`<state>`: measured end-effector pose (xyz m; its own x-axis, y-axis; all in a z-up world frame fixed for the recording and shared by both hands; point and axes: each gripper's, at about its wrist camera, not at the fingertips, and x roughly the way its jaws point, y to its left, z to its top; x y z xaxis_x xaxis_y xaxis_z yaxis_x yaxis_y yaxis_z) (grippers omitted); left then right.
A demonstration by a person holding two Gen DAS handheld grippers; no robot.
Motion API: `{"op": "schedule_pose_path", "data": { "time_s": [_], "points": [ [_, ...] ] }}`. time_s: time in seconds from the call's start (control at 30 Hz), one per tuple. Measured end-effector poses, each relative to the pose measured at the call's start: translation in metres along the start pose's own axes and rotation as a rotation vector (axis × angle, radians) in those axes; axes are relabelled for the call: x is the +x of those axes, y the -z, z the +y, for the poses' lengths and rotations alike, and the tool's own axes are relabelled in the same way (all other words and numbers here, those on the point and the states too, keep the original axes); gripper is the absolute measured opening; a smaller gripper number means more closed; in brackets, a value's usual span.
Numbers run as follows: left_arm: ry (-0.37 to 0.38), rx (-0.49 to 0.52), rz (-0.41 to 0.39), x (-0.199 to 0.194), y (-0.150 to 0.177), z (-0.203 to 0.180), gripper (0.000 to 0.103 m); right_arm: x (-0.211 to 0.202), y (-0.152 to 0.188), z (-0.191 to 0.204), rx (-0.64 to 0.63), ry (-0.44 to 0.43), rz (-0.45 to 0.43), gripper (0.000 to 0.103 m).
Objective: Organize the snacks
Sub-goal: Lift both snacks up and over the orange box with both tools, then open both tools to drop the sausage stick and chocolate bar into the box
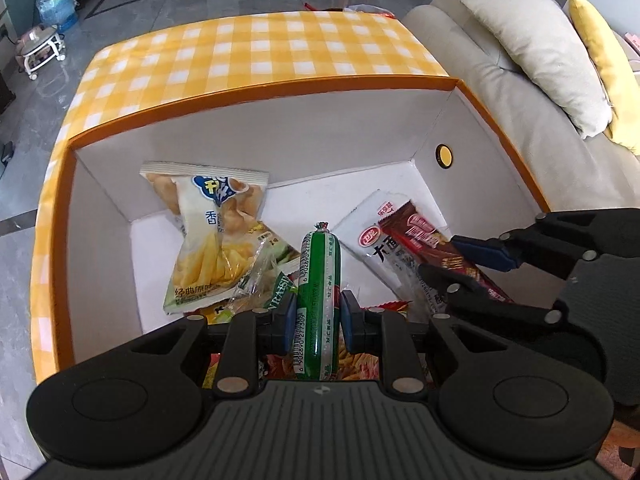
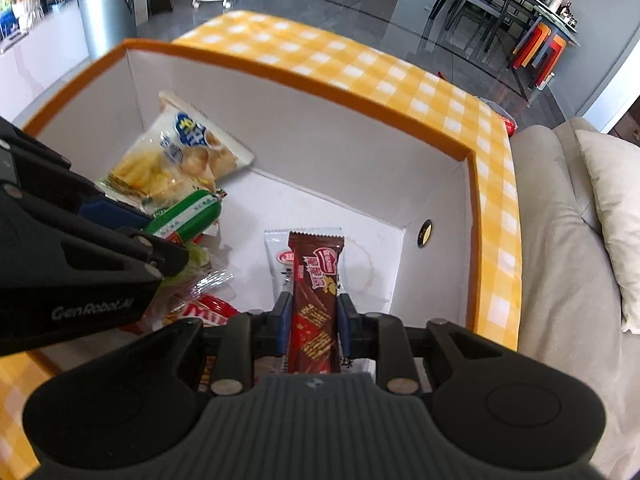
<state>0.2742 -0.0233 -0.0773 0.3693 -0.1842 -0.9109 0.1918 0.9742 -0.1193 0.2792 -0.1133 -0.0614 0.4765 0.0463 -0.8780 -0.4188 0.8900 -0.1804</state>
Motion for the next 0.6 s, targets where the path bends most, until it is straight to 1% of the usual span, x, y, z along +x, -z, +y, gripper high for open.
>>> {"op": "schedule_pose_path", "data": {
  "time_s": [0.17,0.23,0.27,0.3,0.33,0.37,0.4,0.43,0.5,0.57,0.6],
  "points": [
    [0.01,0.002,-0.001,0.001,-0.007,-0.002,0.025,0.007,0.001,0.0,-0.018,0.006,0.023,0.02],
    [0.022,0.006,-0.019,-0.001,-0.008,-0.002,0.025,0.006,0.002,-0.001,-0.015,0.006,0.024,0.02],
    [0.026,0.005,-0.025,-0.003,-0.008,-0.002,0.03,0.004,0.002,-0.002,-0.013,0.005,0.023,0.021],
    [0.029,0.0,-0.03,-0.004,-0.008,-0.001,0.037,0.003,0.002,-0.003,-0.011,0.004,0.019,0.021],
    [0.031,-0.006,-0.035,-0.006,-0.008,-0.001,0.041,0.0,0.002,-0.004,-0.011,0.005,0.016,0.023],
    [0.032,-0.009,-0.04,-0.008,-0.008,0.0,0.048,-0.002,0.003,-0.005,-0.01,0.006,0.014,0.028],
    [0.028,-0.011,-0.046,-0.011,-0.008,0.0,0.054,-0.004,0.003,-0.005,-0.007,0.008,0.01,0.031],
    [0.024,-0.012,-0.054,-0.014,-0.007,-0.001,0.057,-0.006,0.003,-0.006,-0.003,0.007,0.005,0.038],
    [0.02,-0.013,-0.075,-0.021,-0.007,-0.001,0.071,-0.013,0.002,-0.009,0.006,0.006,-0.011,0.047],
    [0.014,-0.015,-0.097,-0.03,-0.007,-0.002,0.074,-0.02,0.001,-0.011,0.017,0.018,-0.025,0.067],
    [0.012,-0.016,-0.11,-0.035,-0.007,-0.002,0.076,-0.024,0.001,-0.012,0.022,0.022,-0.033,0.072]
  ]
}}
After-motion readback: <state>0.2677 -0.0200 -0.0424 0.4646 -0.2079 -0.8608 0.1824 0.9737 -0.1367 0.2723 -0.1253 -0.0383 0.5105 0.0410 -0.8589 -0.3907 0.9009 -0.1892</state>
